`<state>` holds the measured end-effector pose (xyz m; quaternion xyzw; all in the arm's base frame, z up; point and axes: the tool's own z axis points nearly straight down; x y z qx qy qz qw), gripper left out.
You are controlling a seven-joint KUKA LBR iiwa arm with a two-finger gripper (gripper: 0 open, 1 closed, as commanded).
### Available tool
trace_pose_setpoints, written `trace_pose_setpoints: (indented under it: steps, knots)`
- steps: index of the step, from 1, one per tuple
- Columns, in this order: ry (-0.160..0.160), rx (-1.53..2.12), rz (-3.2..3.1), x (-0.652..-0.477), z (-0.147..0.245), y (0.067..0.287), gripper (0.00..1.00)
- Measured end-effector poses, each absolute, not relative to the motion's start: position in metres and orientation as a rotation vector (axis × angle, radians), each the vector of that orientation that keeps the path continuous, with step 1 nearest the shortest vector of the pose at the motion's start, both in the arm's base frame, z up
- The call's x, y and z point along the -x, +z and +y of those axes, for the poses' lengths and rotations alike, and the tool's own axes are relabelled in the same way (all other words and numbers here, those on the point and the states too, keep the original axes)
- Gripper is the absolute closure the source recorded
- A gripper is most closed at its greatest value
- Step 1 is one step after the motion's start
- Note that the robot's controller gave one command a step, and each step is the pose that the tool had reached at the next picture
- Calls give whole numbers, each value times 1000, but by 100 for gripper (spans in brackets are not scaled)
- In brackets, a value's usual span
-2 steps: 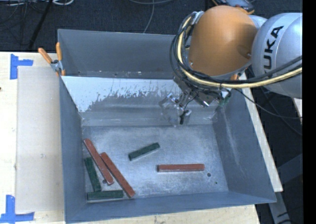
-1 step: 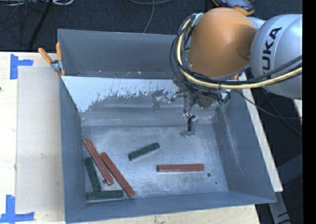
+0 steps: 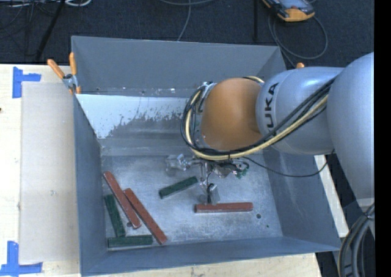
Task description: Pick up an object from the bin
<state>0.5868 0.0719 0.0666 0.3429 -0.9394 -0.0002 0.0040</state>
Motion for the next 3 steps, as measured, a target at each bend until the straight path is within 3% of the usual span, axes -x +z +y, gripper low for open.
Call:
trace_pose_setpoints:
  steps: [1, 2, 3]
  knots:
    - [-2, -1070, -2955, -589, 72, 70, 100]
    - [5, -1059, -2968, -611, 45, 173, 100]
    - [3, -1057, -2969, -593, 45, 268, 100]
